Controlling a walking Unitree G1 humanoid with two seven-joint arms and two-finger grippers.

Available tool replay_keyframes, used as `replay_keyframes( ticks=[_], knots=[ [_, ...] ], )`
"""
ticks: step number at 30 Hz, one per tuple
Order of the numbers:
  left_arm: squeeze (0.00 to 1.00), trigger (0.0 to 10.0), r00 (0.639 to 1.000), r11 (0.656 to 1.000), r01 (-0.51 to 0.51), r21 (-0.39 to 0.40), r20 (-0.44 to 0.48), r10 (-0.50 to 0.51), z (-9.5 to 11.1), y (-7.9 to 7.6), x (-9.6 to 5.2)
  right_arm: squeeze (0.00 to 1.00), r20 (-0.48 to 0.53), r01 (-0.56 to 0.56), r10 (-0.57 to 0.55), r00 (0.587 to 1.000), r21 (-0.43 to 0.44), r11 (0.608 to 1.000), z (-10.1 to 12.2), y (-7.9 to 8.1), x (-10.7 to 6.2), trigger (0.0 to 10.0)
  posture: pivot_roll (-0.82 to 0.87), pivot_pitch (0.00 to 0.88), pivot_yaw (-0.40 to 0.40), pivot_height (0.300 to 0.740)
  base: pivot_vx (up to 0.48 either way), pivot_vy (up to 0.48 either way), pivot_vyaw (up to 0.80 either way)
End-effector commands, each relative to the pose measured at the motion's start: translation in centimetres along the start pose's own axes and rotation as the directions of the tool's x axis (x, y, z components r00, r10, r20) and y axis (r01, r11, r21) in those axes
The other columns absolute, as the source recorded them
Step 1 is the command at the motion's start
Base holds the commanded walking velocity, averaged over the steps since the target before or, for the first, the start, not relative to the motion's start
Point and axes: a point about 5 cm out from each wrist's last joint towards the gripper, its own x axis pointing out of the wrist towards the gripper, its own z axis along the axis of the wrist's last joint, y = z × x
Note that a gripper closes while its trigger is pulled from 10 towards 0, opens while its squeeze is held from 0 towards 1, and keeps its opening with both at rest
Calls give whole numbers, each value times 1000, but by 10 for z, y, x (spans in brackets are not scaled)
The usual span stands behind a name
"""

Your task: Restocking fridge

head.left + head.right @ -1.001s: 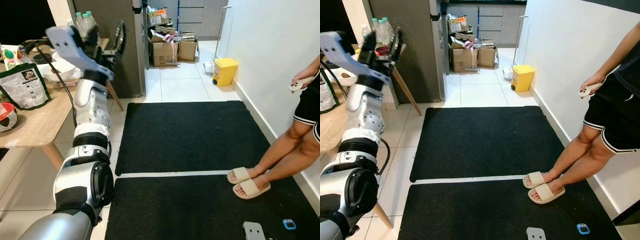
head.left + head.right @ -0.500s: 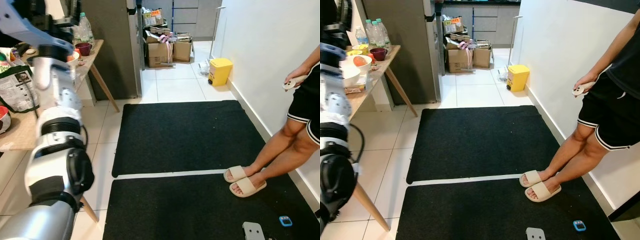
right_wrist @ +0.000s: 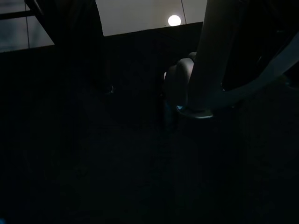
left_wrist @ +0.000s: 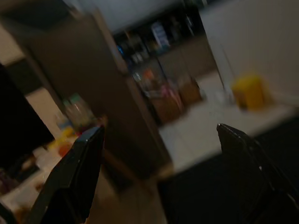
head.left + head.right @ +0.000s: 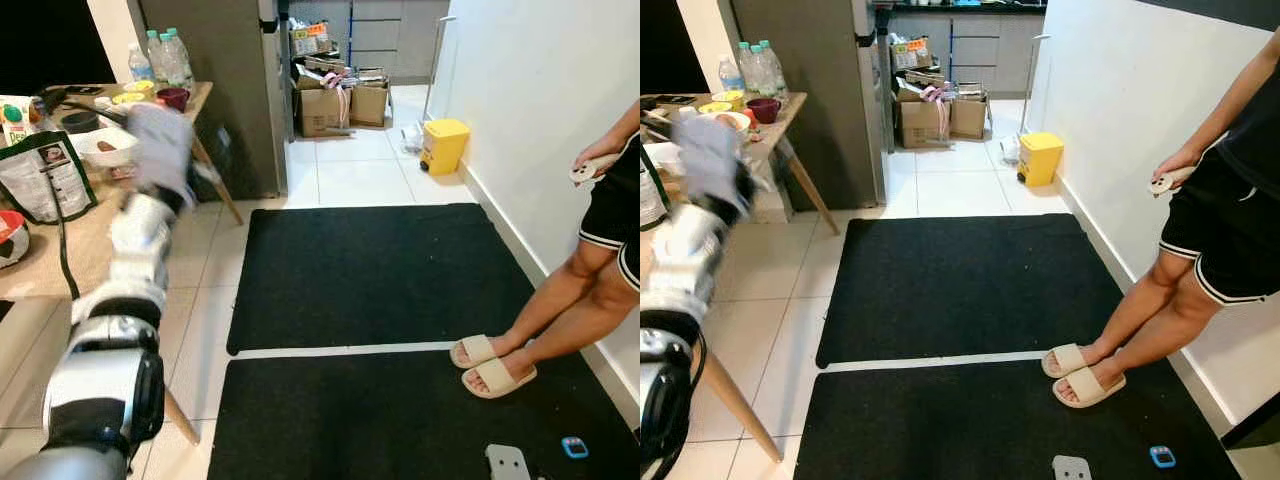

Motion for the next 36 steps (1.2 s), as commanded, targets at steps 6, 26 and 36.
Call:
replay_keyframes(
  ticks=[6, 26, 36],
  knots=[
    [0, 10000, 949, 973, 229, -38, -212, -232, -52, -54, -27, 0, -1, 7, -7, 1000, -3, 1000, 1, -2, 0, 10000, -3, 0, -14, 740, 0, 0, 0],
    [0, 10000, 455, 865, 32, -500, -764, -458, -176, -180, -223, 0, 16, 13, -13, 1000, -22, 1000, 3, -2, 0, 10000, -5, 0, -16, 740, 0, 0, 0],
    [0, 10000, 334, 827, -254, -502, -848, -412, -186, -189, -276, 0, 19, 1, -2, 1000, 10, 1000, 3, -2, 0, 10000, -6, 0, -16, 740, 0, 0, 0]
  ],
)
